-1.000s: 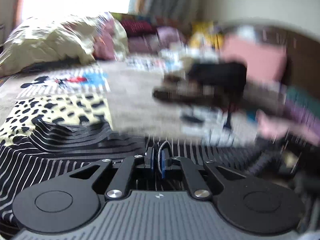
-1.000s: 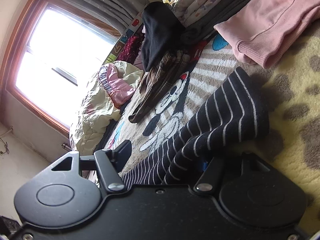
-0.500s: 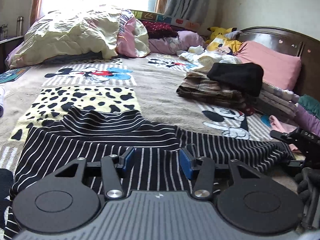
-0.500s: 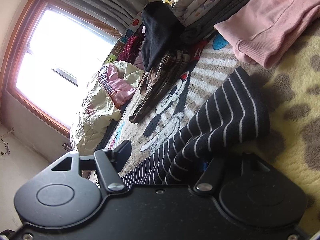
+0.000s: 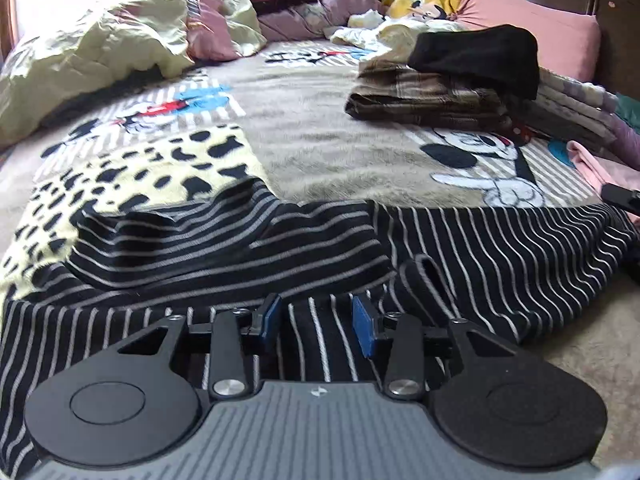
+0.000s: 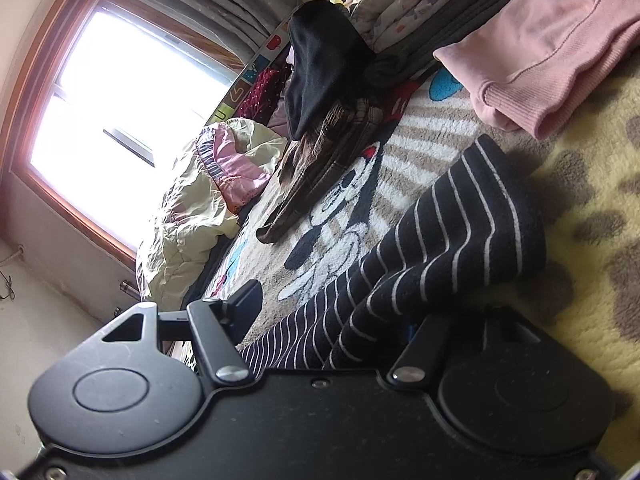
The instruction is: Fold clothes
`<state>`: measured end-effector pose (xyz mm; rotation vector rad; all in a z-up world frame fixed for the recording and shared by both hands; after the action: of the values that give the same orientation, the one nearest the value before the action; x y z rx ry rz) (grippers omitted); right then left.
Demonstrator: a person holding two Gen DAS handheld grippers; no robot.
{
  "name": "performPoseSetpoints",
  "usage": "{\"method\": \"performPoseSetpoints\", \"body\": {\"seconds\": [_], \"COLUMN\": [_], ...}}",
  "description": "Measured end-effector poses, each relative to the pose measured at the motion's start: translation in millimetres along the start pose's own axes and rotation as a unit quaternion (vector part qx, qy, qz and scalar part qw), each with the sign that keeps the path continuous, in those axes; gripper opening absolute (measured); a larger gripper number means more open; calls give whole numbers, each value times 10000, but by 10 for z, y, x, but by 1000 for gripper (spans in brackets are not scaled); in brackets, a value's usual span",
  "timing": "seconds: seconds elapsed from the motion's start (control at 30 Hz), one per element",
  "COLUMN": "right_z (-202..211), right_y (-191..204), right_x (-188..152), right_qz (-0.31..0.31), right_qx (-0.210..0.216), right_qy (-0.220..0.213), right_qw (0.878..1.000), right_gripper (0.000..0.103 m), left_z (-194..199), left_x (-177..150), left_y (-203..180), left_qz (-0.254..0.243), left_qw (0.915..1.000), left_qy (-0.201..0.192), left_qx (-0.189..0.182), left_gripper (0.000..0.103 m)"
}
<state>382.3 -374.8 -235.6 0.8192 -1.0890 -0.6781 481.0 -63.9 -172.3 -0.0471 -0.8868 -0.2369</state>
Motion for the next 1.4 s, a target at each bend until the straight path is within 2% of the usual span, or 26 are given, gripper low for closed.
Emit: {"method": "performPoseSetpoints", "body": {"seconds": [0.03, 0.1, 0.13, 0.2, 0.23, 0.3, 0.4, 0.43, 0.53, 0.57, 0.6, 0.67, 0.77, 0.8, 0.83, 0.87, 0.93, 1.0, 1.07, 1.13, 1.17, 1.2, 1.27, 1.3, 1.4], "right_z": [5, 6, 6, 6, 6, 4, -4, -7, -13, -13, -12, -23, -49, -51, -50, -49, -51, -46, -46, -29, -18, -4, 22, 33, 71], "right_y": [-4, -9, -12, -13, -17, -19, -6, -1, 15, 18, 20, 24, 59, 65, 64, 60, 56, 8, 3, -6, -17, -33, -66, -81, -108], "right_x": [2, 6, 7, 12, 14, 17, 10, 6, -10, -15, -16, -16, -37, -40, -40, -38, -33, -21, -22, -21, -14, -6, 11, 18, 25], "right_qz": [-15, -30, -35, -42, -59, -87, -60, -42, 40, 65, 75, 95, 268, 296, 295, 283, 270, 276, 317, 315, 283, 242, 160, 134, 104], "right_qx": [10, 18, 23, 33, 44, 60, 47, 38, 12, 10, 12, -13, -113, -129, -127, -118, -109, -115, -132, -119, -97, -70, -18, -5, 13], "right_qy": [-3, 2, 4, 13, 15, 15, 10, 8, 12, 13, 11, 14, 27, 27, 22, 17, 10, 26, 37, 43, 42, 42, 42, 48, 56], "right_qw": [10000, 10000, 10000, 10000, 10000, 9999, 10000, 10000, 10000, 10000, 10000, 10000, 9996, 9995, 9995, 9995, 9996, 9996, 9994, 9994, 9995, 9997, 9999, 9999, 9999], "right_gripper": [66, 66, 66, 66, 66, 66, 66, 66, 65, 65, 65, 65, 66, 66, 66, 66, 66, 66, 66, 66, 66, 66, 66, 66, 66], "left_z": [90, 267, 363, 576, 705, 956, 1189, 1177, 1135, 1123, 1192, 1320, 1256, 1115, 933, 894, 884, 976, 972, 979, 969, 973, 978, 937, 763], "left_x": [49, 60, 36, -73, -141, -311, -541, -598, -719, -759, -739, -673, -587, -591, -631, -588, -458, -304, -231, -206, -228, -293, -445, -569, -933], "left_y": [112, 304, 368, 531, 667, 995, 1336, 1369, 1526, 1580, 1582, 1478, 1235, 1169, 1147, 1120, 1058, 734, 356, -47, -266, -481, -867, -1020, -1356], "left_qz": [382, 805, 729, 323, 311, 629, 794, 669, 667, 678, 673, 431, -177, -430, -609, -531, -267, -526, -684, -934, -1250, -1785, -2919, -3517, -5074], "left_qw": [9988, 9955, 9957, 9955, 9927, 9867, 9835, 9859, 9825, 9806, 9807, 9849, 9889, 9900, 9880, 9876, 9880, 9907, 9929, 9940, 9905, 9817, 9536, 9328, 8540], "left_qy": [-280, -488, -563, -605, -606, -629, -495, -328, 104, 245, 114, -281, -486, -111, 499, 577, 471, -53, -284, -545, -573, -649, -743, -776, -962], "left_qx": [110, -106, 5, 656, 991, 1360, 1551, 1500, 1736, 1824, 1833, 1650, 1393, 1336, 1327, 1362, 1449, 1251, 928, 182, -101, -127, -20, 113, 630], "left_gripper": [35, 37, 37, 37, 37, 36, 34, 35, 40, 37, 35, 35, 37, 38, 38, 39, 34, 34, 34, 36, 36, 36, 36, 36, 32]}}
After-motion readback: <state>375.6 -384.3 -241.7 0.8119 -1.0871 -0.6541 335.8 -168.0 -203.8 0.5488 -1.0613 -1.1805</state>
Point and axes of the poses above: each gripper's, at about its wrist camera, not at the fingertips, and z roughly against the way its jaws point, y to its left, x to its top, the point moved 3 cm from there along -z, roughly the way its jaws point, and after that the axes turned 3 degrees about x, right-handed, at the moved point
